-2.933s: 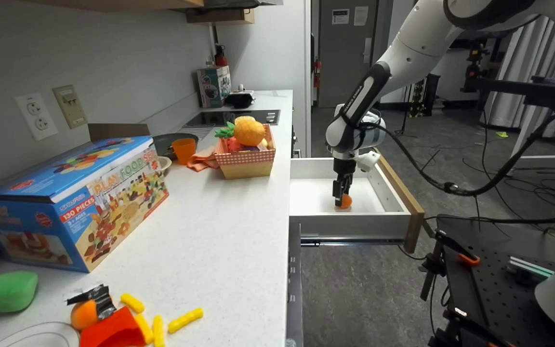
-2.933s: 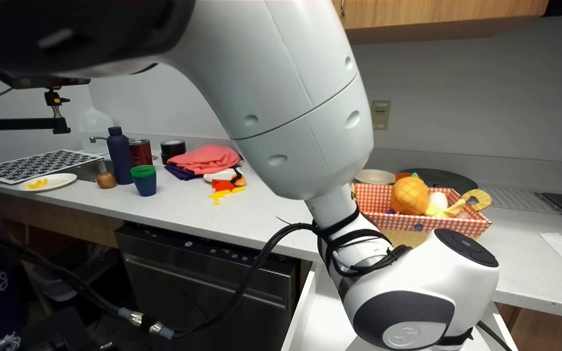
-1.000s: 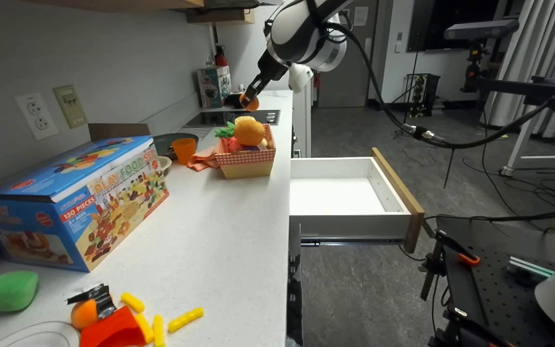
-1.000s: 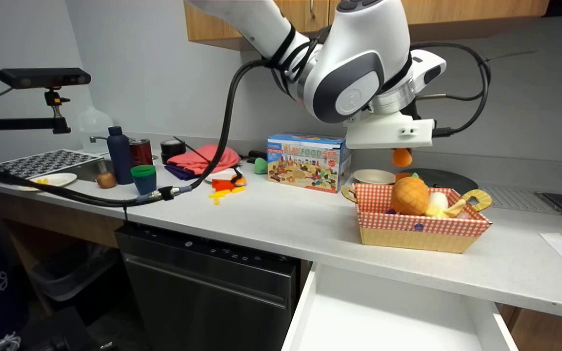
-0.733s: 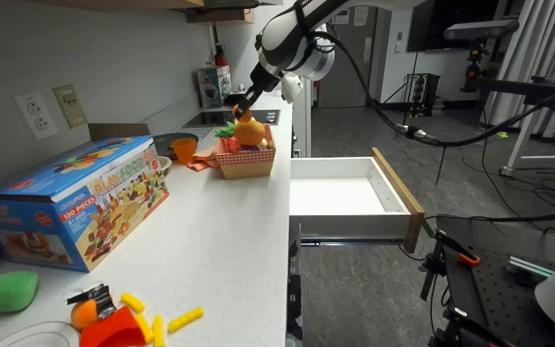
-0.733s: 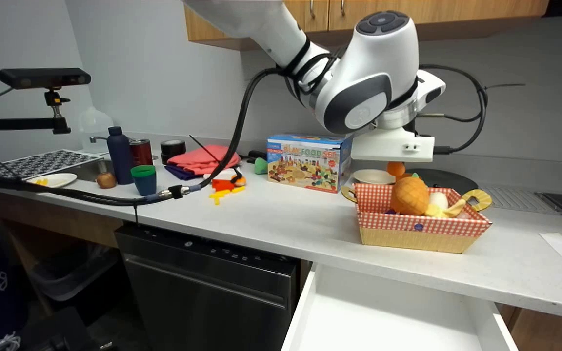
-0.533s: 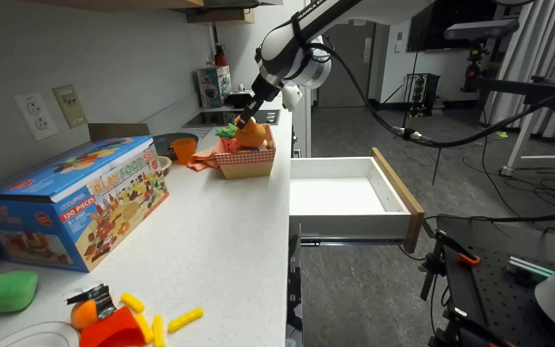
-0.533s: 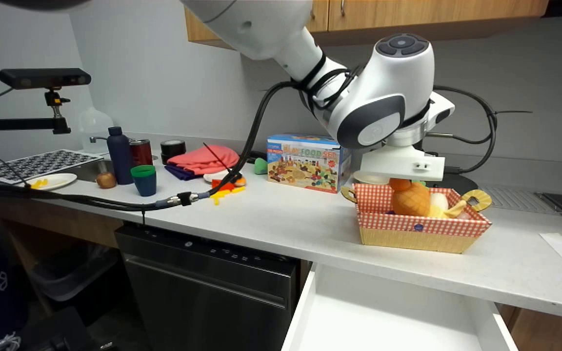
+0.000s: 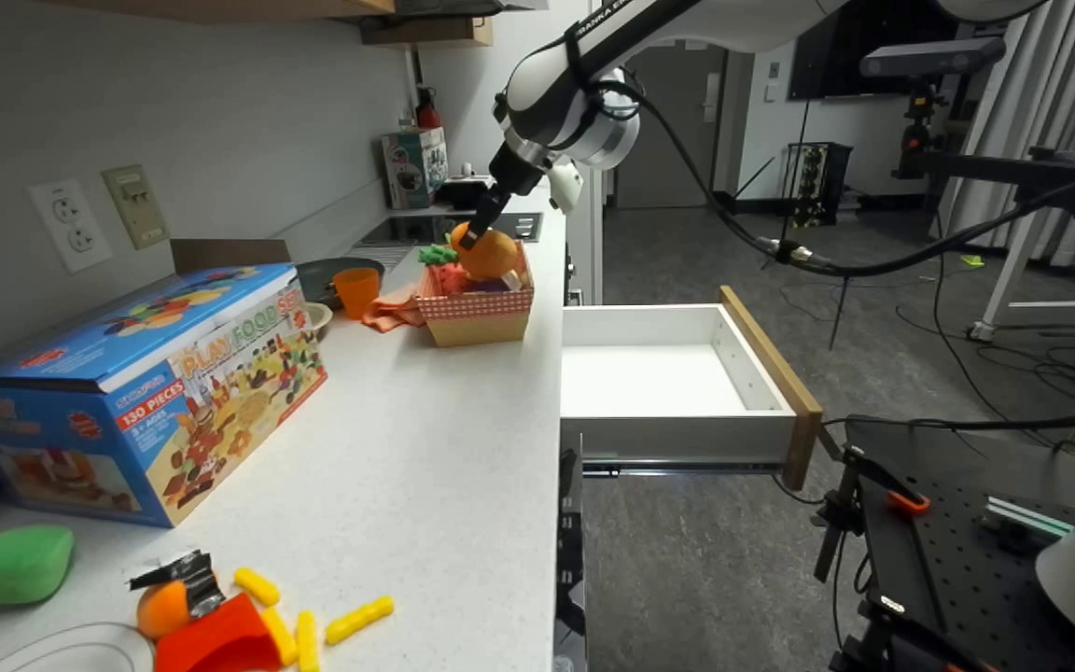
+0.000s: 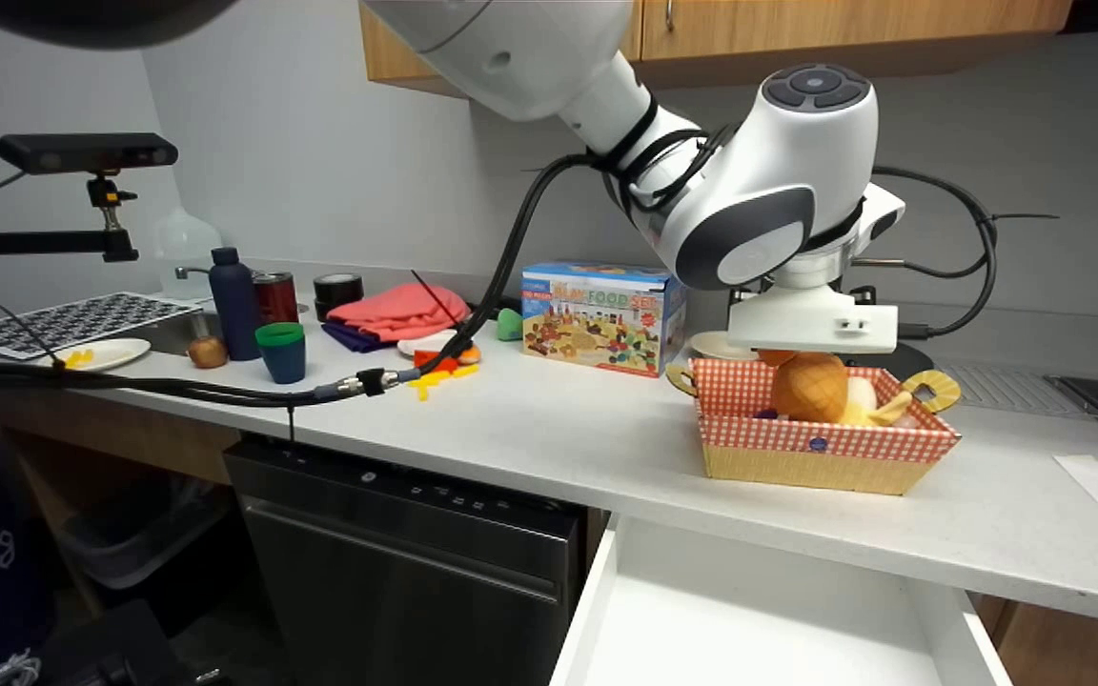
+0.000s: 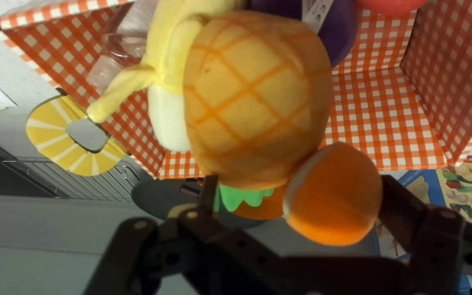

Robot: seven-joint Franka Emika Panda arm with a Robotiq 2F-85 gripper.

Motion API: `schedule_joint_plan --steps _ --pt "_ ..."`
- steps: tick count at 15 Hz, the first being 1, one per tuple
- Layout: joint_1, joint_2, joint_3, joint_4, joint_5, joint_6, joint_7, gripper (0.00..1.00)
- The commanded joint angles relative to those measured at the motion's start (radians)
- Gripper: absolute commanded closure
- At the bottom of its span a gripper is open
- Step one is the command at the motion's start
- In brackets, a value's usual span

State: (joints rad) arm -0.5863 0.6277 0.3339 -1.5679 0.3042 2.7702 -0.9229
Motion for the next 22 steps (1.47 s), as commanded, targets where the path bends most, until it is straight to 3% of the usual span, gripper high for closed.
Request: schedule_joint_plan --steps 1,12,14,19,22 --pt "-0.032 -0.042 0.023 -0.035 0.057 -0.007 -0.086 0.0" --pt "-0.031 -0.338 -0.087 -0.387 0.142 0.022 -0.119 0.0" --pt "0.011 -0.386 -0.161 -0.455 0.104 0.013 -0.068 0.0" --pt "0.155 -0.435 -0.42 -0.605 -0.16 -0.079 0.176 0.0" --pt "0.196 -0.404 -0.501 -0.635 -0.279 -0.181 0.29 0.0"
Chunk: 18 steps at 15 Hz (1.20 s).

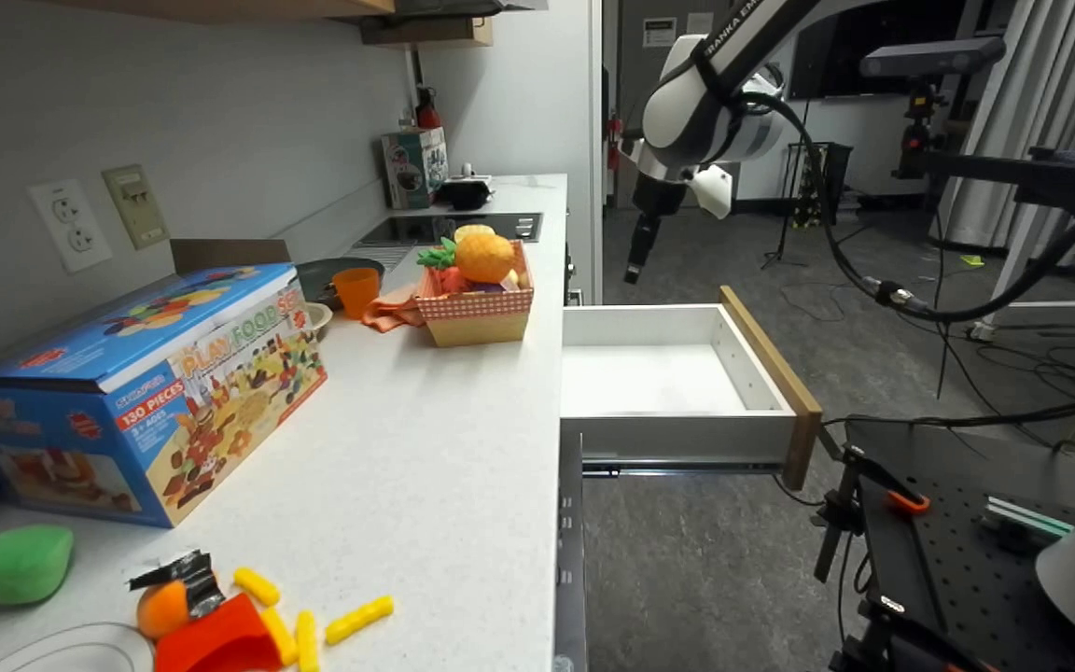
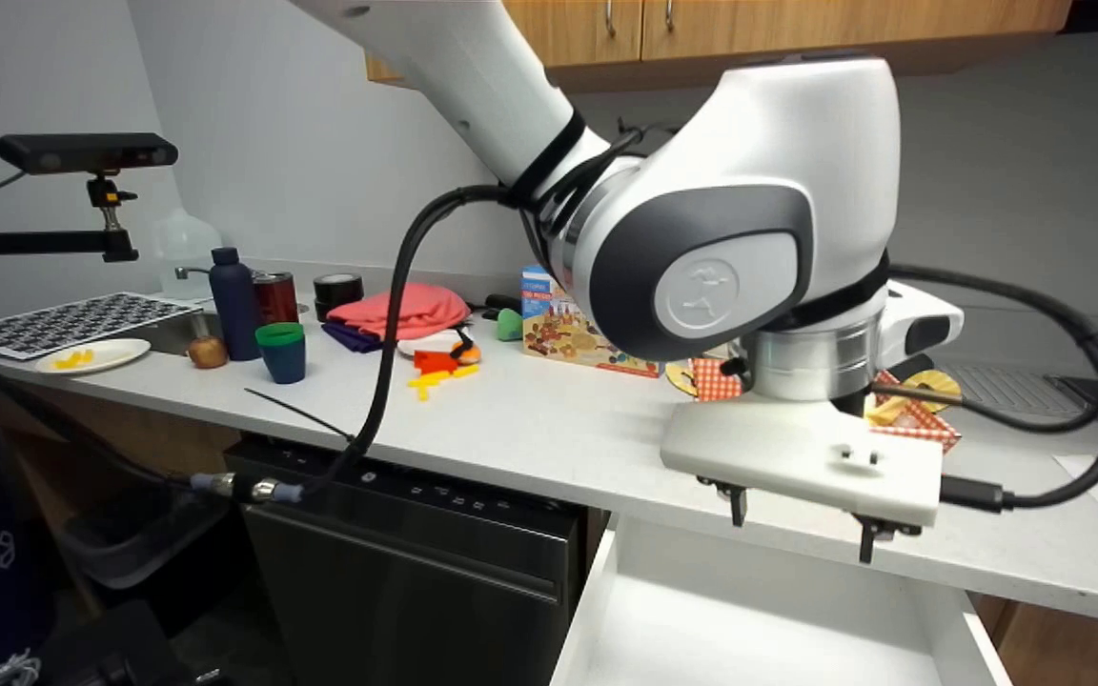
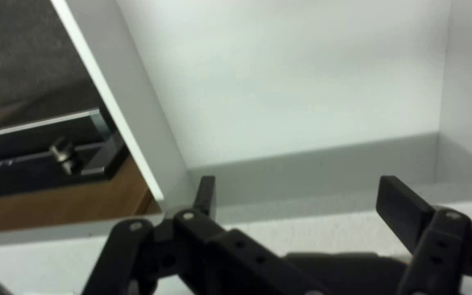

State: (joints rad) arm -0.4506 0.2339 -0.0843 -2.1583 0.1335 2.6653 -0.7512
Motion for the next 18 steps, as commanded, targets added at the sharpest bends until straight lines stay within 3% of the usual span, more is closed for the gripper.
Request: schedule_joint_plan --steps 1,6,10,18 --pt "0.069 0.0 -0.1 -0.051 -0.139 -0.111 0.157 0.0" --pt "0.086 0.034 -0.158 -0.053 -0.279 -0.308 0.284 0.0" --pt "0.064 0.07 -0.185 -0.045 -0.327 -0.427 0.286 0.0" --pt "0.025 0.156 -0.23 -0.05 -0.347 -0.445 0.264 0.0"
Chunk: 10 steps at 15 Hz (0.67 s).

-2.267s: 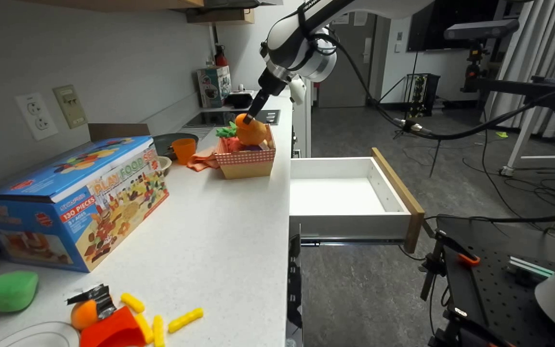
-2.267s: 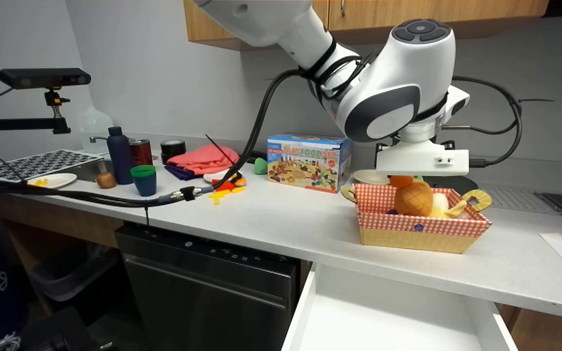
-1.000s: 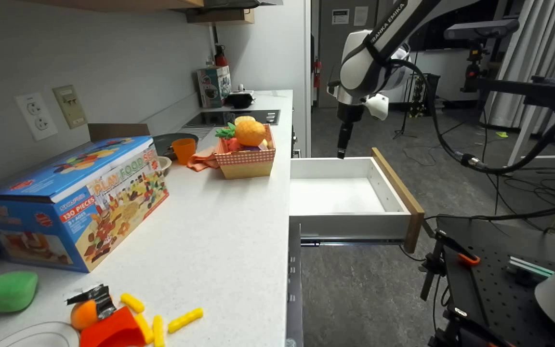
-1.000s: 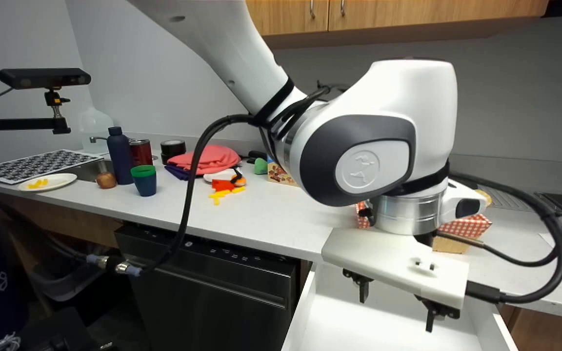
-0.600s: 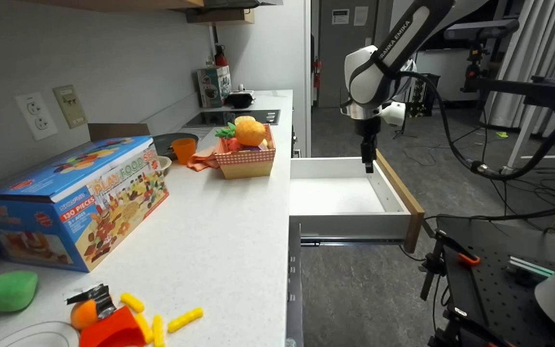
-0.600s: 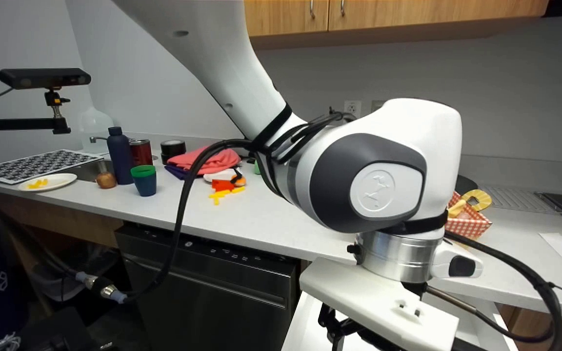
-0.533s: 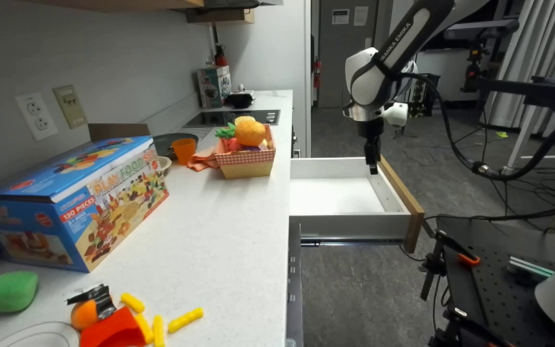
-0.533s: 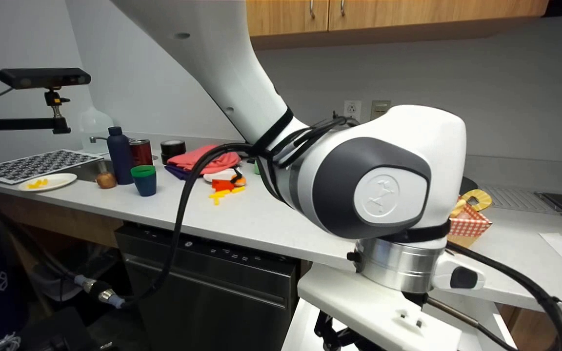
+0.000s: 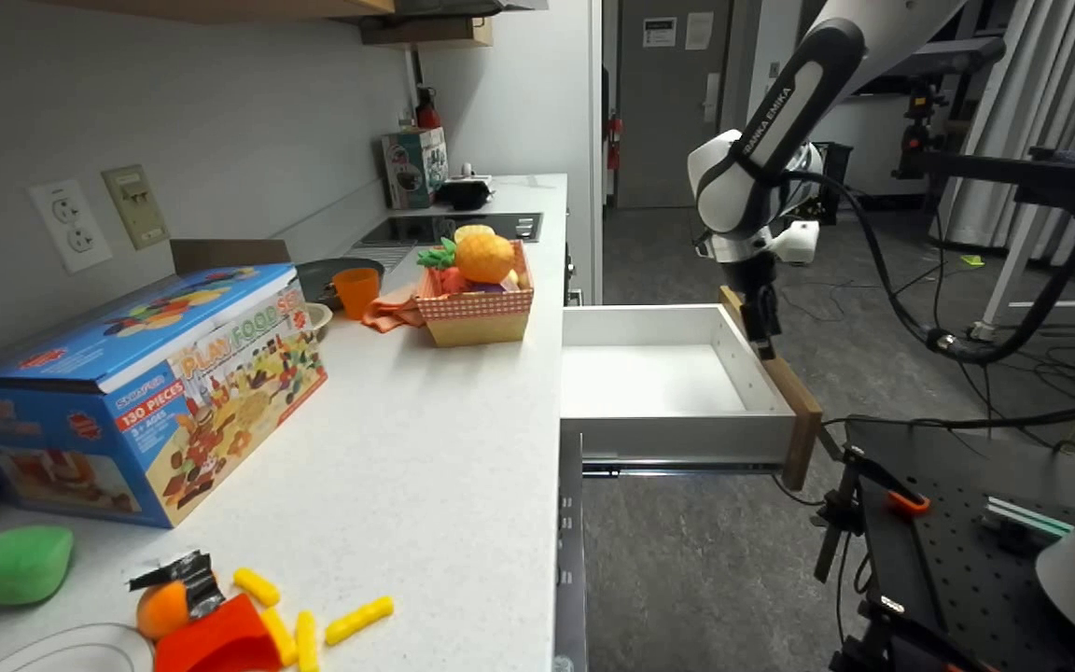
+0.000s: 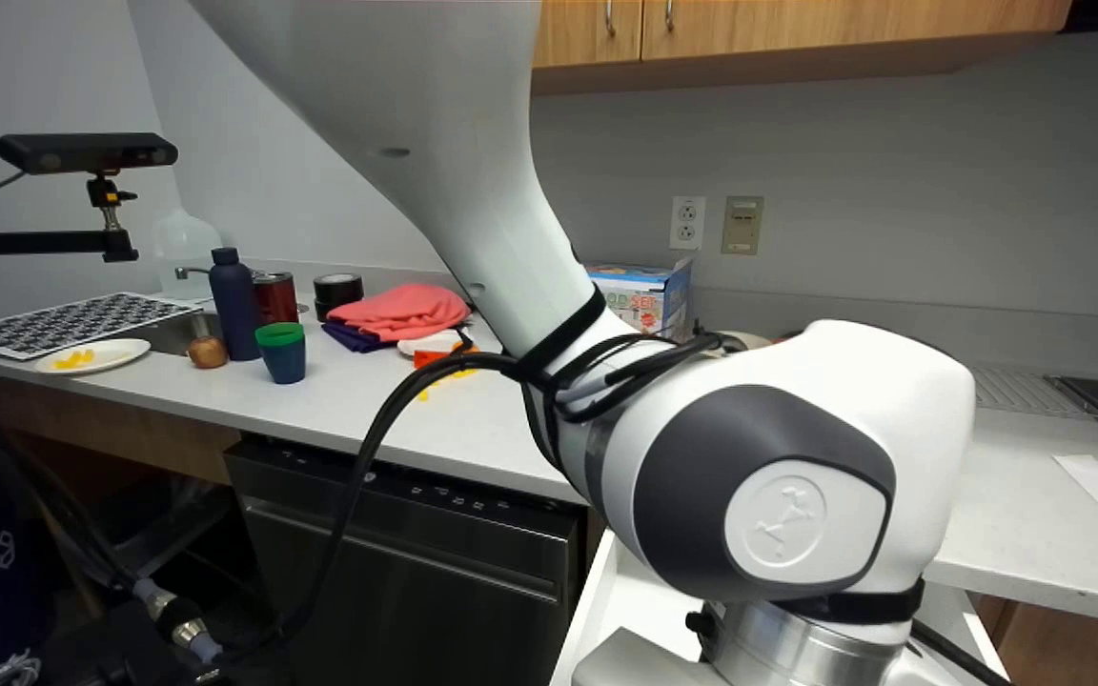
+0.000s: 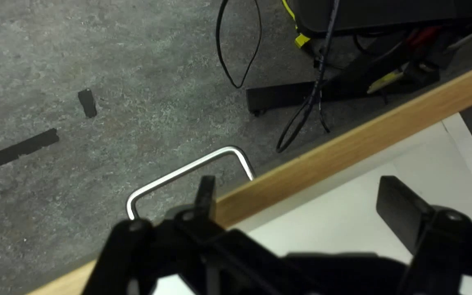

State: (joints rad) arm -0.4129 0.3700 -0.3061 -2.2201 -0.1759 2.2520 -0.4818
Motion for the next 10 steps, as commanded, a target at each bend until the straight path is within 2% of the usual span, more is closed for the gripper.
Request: schedule_joint_plan --steps 1,7,10 --pt "-0.016 0.031 -0.011 0.015 -0.049 -0.041 -0.011 0.0" --pt "-0.021 0.053 -0.014 0.038 -0.111 -0.106 -0.034 0.0" --pt "-0.043 0.03 0.002 0.032 -0.081 -0.109 -0.076 0.0"
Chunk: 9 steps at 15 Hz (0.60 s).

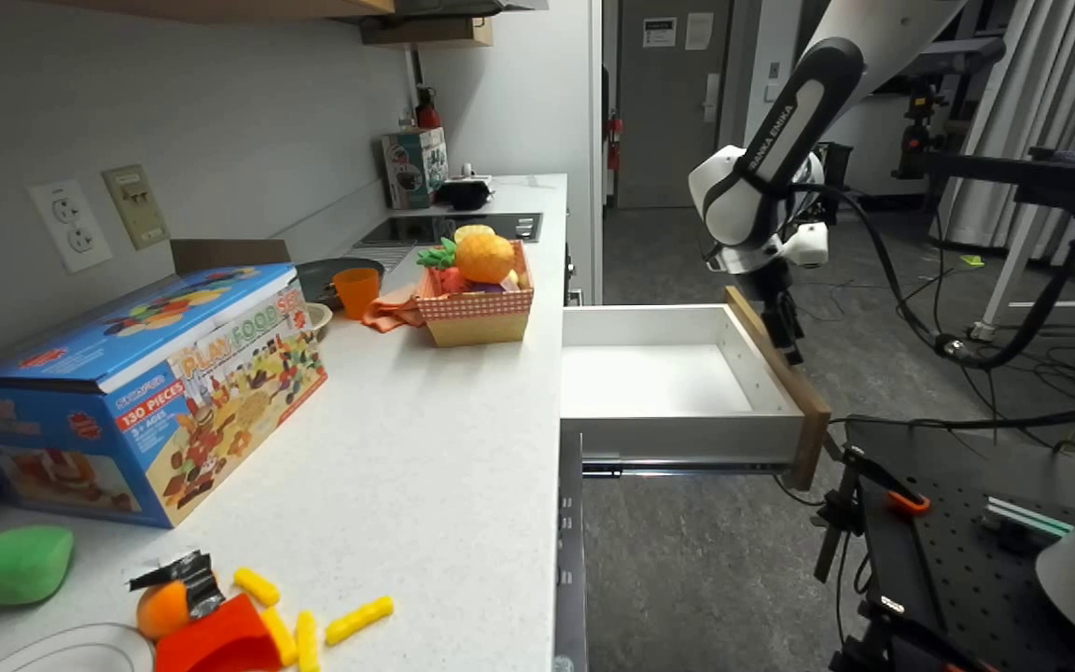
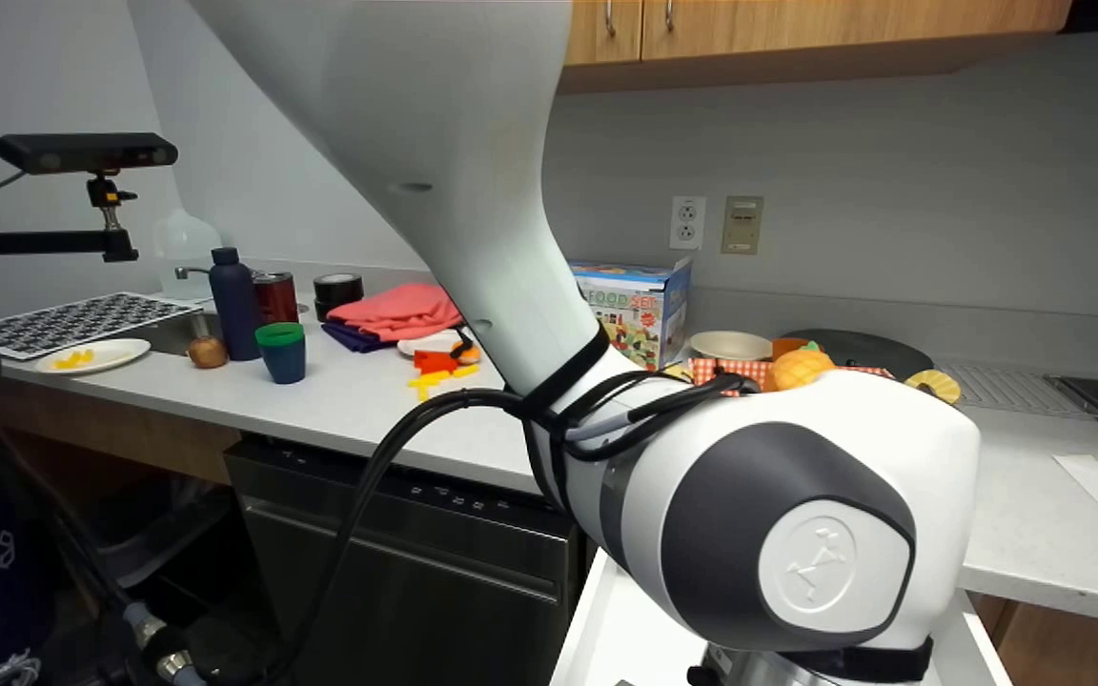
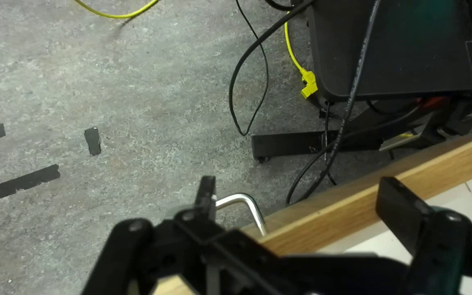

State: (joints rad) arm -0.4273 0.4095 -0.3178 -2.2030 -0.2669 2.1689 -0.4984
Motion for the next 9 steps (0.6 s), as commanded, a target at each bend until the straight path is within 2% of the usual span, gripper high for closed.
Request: schedule_joint_plan --steps 1,9 --pt "-0.037 -0.021 0.02 0.008 0.026 -0.018 -0.084 0.0" --pt "-0.018 0.019 0.022 0.036 -0.013 -0.043 -0.109 0.0"
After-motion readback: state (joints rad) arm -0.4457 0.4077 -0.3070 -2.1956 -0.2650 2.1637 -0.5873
